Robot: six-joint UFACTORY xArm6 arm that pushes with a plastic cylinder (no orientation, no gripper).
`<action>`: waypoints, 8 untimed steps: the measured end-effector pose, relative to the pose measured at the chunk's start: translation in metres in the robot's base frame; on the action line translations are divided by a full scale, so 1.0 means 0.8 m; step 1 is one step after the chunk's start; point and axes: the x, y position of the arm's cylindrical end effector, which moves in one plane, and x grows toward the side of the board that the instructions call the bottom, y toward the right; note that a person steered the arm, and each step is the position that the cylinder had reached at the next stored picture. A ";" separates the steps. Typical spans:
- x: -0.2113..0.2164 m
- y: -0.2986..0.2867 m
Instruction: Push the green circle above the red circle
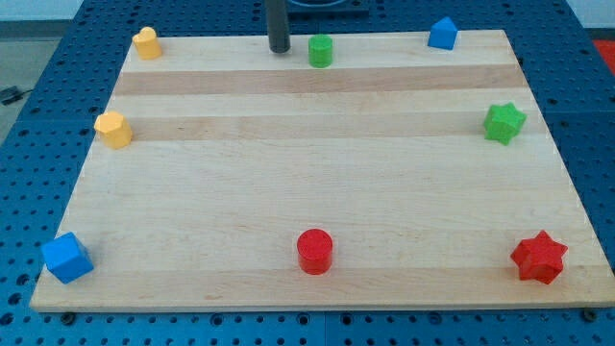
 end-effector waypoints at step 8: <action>0.069 0.059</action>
